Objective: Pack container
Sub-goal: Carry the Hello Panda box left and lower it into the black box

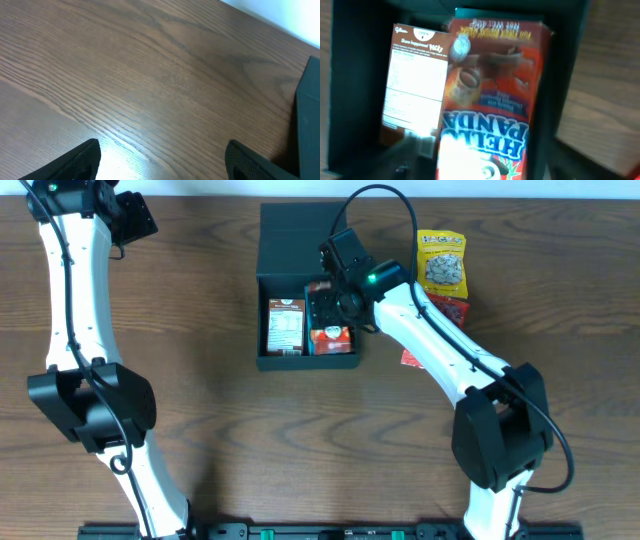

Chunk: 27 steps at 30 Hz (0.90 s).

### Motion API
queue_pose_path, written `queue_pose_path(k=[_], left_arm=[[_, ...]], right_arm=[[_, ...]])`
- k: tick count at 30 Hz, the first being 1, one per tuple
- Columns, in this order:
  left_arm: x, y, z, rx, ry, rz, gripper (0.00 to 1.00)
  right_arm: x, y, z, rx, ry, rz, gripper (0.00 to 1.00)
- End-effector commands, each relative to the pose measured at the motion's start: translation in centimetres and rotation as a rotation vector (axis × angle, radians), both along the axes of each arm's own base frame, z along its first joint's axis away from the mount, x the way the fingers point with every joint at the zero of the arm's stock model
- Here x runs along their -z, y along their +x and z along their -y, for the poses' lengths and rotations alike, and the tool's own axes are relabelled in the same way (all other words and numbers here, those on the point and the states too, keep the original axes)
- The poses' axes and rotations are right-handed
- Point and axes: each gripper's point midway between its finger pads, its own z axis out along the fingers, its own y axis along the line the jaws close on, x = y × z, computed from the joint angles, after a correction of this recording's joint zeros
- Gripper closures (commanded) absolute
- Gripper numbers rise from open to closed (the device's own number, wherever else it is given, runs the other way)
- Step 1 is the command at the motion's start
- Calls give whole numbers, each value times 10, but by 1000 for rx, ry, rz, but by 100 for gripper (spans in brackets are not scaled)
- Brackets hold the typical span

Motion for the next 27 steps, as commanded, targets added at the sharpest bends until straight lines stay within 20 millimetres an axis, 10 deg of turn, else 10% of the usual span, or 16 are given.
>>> queue_pose_path(k=[1,8,17,27], left_arm=[[10,-1,-1,17,6,-31,20],[10,-1,-1,17,6,-31,19],[10,-1,-1,16,9,-32,19],[11,-1,-1,16,8,-34,19]], right_arm=[[-5,6,-2,8,-11,26,1],[-14,15,-7,6,14,64,9],[-50,46,-14,-41,8,232,99],[-25,41,-8,-61,-5,149,99]])
